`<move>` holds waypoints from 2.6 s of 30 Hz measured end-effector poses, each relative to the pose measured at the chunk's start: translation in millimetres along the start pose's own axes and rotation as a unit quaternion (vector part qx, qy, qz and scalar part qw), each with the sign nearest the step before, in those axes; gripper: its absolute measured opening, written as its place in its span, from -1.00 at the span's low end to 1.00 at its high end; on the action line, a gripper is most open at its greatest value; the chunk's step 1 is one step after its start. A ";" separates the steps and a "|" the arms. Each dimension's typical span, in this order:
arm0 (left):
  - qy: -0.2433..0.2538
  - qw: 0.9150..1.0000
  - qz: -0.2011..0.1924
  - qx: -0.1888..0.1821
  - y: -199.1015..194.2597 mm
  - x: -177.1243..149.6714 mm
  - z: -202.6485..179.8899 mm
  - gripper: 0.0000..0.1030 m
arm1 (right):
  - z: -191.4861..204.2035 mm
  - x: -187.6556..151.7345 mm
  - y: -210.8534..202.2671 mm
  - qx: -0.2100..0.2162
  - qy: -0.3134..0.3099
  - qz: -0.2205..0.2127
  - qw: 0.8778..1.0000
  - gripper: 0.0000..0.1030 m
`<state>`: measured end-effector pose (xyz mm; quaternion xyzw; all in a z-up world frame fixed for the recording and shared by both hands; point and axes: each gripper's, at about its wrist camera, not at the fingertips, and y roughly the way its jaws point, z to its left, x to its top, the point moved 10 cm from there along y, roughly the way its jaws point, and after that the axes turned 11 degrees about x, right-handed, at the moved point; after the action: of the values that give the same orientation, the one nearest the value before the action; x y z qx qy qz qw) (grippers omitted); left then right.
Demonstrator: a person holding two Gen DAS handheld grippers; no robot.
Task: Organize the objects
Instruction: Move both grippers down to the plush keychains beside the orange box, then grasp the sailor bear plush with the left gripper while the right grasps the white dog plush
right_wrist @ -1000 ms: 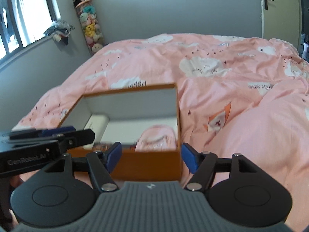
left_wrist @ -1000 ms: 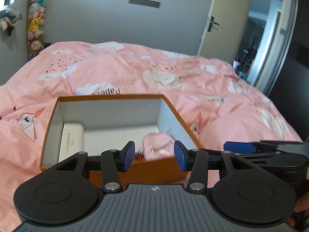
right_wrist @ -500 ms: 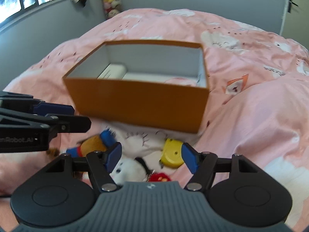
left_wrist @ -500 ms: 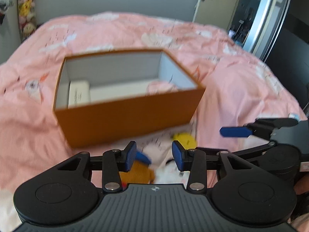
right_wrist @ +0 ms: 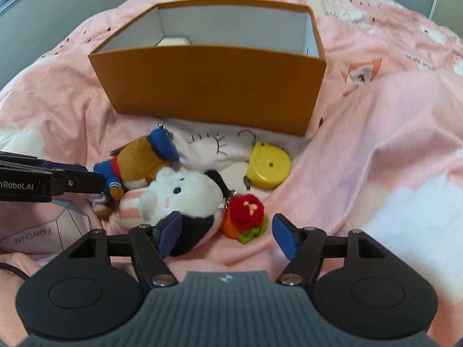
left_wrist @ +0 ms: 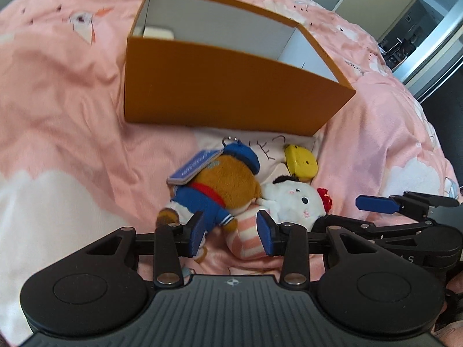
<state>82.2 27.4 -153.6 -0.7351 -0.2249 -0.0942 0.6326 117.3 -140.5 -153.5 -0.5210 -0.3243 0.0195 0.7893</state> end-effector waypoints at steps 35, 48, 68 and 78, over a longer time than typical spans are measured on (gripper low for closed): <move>0.081 0.995 -0.056 -0.012 9.8 14.4 -29.6 -0.33 | 11.4 25.5 20.4 -0.005 0.013 -0.022 1.000 -0.32; 0.061 0.995 -0.073 -0.005 3.8 20.2 -14.6 -0.45 | 8.4 22.5 8.7 0.054 0.117 -0.043 0.991 0.11; 0.318 0.938 -0.069 0.122 38.7 -3.8 -40.0 -0.10 | 1.0 11.4 54.3 0.087 0.165 0.015 0.982 0.36; 0.372 0.913 -0.070 0.156 55.0 -9.7 -43.0 0.09 | 4.7 8.9 47.3 0.086 0.148 0.019 0.985 0.29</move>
<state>104.7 -21.9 -198.8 -0.5217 -0.0363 -0.3685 0.7686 136.3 -111.8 -187.5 -0.4545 -0.1910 -0.0149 0.8699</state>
